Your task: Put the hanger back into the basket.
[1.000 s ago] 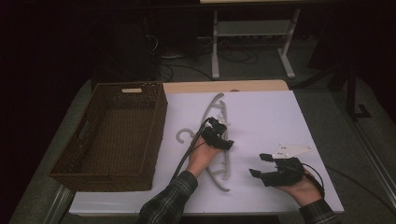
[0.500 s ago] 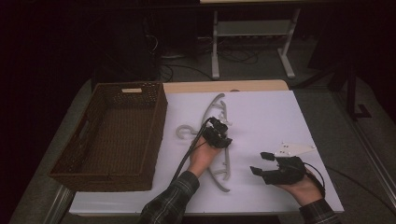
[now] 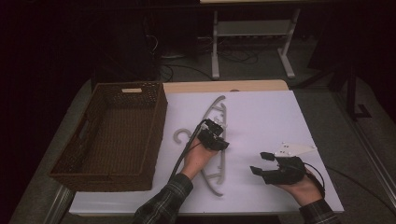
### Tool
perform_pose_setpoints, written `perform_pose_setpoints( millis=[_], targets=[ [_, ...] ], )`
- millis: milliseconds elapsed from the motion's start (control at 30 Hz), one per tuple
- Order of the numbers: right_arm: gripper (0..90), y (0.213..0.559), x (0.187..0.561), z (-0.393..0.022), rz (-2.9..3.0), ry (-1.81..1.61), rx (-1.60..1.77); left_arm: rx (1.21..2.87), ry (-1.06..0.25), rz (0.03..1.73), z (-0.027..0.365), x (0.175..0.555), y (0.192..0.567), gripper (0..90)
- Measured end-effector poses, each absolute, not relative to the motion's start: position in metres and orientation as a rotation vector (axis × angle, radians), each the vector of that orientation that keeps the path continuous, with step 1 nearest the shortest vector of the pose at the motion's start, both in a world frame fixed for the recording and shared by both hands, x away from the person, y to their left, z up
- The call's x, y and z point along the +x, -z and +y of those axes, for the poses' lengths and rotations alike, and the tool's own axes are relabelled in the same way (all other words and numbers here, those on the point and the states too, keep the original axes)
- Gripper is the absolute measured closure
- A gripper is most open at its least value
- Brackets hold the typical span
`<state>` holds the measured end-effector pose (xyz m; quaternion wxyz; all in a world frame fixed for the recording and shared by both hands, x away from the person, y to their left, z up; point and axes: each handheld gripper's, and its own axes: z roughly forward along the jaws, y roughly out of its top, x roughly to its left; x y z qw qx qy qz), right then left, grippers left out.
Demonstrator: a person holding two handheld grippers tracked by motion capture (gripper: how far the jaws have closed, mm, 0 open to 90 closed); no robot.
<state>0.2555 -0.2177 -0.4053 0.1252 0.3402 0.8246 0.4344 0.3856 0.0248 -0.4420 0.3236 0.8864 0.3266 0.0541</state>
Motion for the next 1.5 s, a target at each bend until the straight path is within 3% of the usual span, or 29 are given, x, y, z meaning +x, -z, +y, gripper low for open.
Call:
perform_pose_setpoints(
  millis=[167,200,267,367,567,667,767,933,1133,1500],
  targets=[
    [33.7,0.406,0.257,-0.217,2.403,-1.269,0.99,2.344,-0.121,0.832,0.028,0.377,0.44,69.5],
    [33.7,0.406,0.257,-0.217,2.403,-1.27,0.99,2.287,-0.098,0.78,0.034,0.374,0.435,90.0],
    [33.8,0.406,0.257,-0.216,2.404,-1.269,0.989,2.307,0.047,0.776,0.036,0.373,0.439,90.0],
    [33.8,0.406,0.258,-0.215,2.407,-1.27,0.985,2.293,0.042,0.77,0.037,0.368,0.437,90.0],
    [33.8,0.405,0.257,-0.215,2.398,-1.272,0.993,2.262,-0.111,0.829,0.052,0.381,0.427,87.7],
    [34.1,0.405,0.258,-0.217,2.394,-1.273,0.999,2.238,-0.256,0.93,0.069,0.405,0.419,76.8],
    [34.1,0.405,0.258,-0.217,2.393,-1.275,0.998,2.23,-0.303,0.969,0.076,0.418,0.417,69.8],
    [34.3,0.406,0.259,-0.218,2.393,-1.275,0.998,2.251,-0.371,1.027,0.083,0.449,0.42,66.3],
    [34.5,0.407,0.259,-0.219,2.393,-1.275,0.997,2.273,-0.345,1.049,0.076,0.469,0.435,64.8],
    [35.0,0.406,0.26,-0.223,2.38,-1.285,1.009,2.274,-0.329,1.032,0.071,0.476,0.444,76.3]
  ],
)
